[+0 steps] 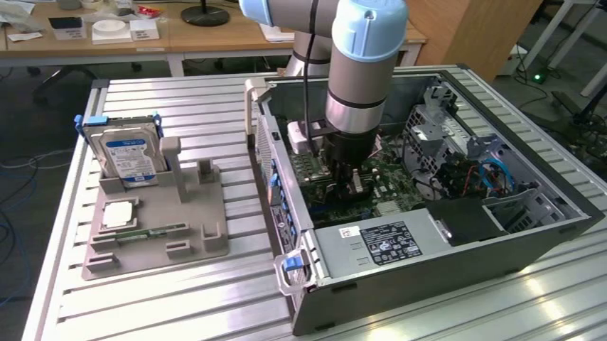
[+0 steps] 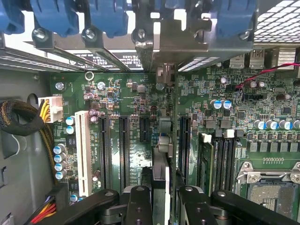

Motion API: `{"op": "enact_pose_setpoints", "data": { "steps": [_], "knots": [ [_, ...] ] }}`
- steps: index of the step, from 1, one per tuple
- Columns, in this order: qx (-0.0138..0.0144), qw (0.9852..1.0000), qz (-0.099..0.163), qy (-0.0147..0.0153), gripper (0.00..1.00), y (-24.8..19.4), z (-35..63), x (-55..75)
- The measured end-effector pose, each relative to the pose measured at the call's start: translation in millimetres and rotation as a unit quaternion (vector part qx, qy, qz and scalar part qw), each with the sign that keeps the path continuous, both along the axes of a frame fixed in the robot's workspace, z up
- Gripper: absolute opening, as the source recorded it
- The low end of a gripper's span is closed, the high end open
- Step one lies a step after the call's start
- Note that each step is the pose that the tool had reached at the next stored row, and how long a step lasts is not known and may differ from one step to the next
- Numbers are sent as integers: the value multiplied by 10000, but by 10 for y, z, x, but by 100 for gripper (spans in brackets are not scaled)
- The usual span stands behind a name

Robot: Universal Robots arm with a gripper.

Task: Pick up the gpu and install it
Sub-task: 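Insert the gpu into the slot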

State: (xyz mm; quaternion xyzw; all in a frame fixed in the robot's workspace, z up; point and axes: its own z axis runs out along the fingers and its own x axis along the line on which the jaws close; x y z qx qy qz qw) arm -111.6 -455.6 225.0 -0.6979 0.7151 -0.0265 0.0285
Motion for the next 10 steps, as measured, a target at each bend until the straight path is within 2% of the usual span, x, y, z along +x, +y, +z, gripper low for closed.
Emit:
{"op": "enact_pose_setpoints", "data": {
  "steps": [10],
  "knots": [
    [-13,10000,-1,15,27,-3,-32,5]
  ]
}}
